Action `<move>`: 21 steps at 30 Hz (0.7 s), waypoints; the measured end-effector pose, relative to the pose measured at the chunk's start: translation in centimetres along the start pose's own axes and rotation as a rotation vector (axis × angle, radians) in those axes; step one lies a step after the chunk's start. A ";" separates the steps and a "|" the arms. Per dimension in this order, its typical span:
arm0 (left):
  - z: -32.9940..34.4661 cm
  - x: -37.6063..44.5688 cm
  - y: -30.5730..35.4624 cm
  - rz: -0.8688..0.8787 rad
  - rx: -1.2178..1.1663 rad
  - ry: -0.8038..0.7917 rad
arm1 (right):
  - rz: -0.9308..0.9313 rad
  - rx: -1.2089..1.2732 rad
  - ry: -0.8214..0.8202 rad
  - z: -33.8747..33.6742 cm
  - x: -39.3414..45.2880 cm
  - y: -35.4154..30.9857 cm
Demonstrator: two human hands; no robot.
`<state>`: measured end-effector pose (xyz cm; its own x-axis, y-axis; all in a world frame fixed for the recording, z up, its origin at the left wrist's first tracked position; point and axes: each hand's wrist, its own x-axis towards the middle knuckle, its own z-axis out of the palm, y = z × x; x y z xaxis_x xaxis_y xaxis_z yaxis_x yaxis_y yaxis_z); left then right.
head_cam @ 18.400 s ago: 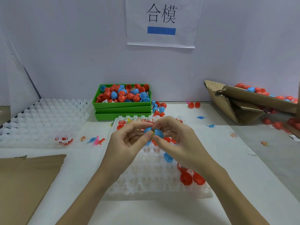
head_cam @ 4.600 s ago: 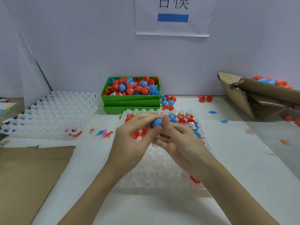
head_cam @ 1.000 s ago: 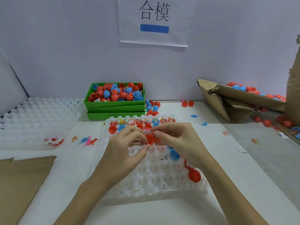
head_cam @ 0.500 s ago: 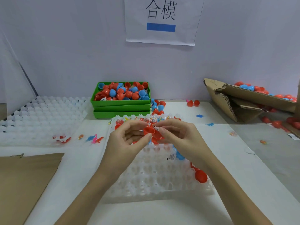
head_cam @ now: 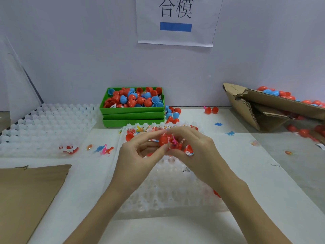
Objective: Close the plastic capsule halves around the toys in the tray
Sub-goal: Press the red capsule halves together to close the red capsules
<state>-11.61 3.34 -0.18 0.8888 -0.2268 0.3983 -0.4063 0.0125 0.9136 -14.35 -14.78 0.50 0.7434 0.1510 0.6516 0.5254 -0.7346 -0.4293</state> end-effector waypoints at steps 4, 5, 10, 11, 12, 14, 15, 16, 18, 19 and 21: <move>0.0 -0.1 0.0 -0.002 0.000 -0.024 | 0.039 0.057 0.029 -0.1 0.0 -0.3; 0.0 -0.1 0.0 -0.001 -0.017 -0.022 | 0.024 0.063 0.043 -0.1 0.0 -0.3; -0.3 0.3 0.5 -0.045 -0.105 0.043 | 0.024 0.169 0.090 0.1 0.1 -0.5; -0.4 0.3 0.6 -0.049 -0.110 0.041 | 0.024 0.169 0.090 0.1 0.2 -0.6; -0.4 0.3 0.6 -0.050 -0.114 0.035 | 0.021 0.159 0.087 0.2 0.2 -0.5; -0.4 0.3 0.6 -0.052 -0.120 0.024 | 0.014 0.130 0.073 0.2 0.1 -0.4; -0.4 0.3 0.6 -0.051 -0.121 0.026 | 0.014 0.118 0.063 0.2 0.1 -0.4; -0.4 0.3 0.6 -0.047 -0.120 0.034 | 0.015 0.109 0.056 0.1 0.0 -0.4; -0.6 0.3 0.6 -0.032 -0.121 0.047 | 0.018 0.099 0.054 0.2 -0.1 -0.7; -0.6 0.4 0.6 -0.021 -0.116 0.049 | 0.020 0.092 0.054 0.2 -0.1 -0.8; -0.7 0.3 0.6 0.013 -0.085 0.047 | 0.011 0.071 0.043 0.3 0.0 -1.1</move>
<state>-11.43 3.93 0.50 0.8931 -0.1803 0.4122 -0.4005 0.0987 0.9110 -14.82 -13.74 0.75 0.7316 0.1131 0.6723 0.5466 -0.6868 -0.4792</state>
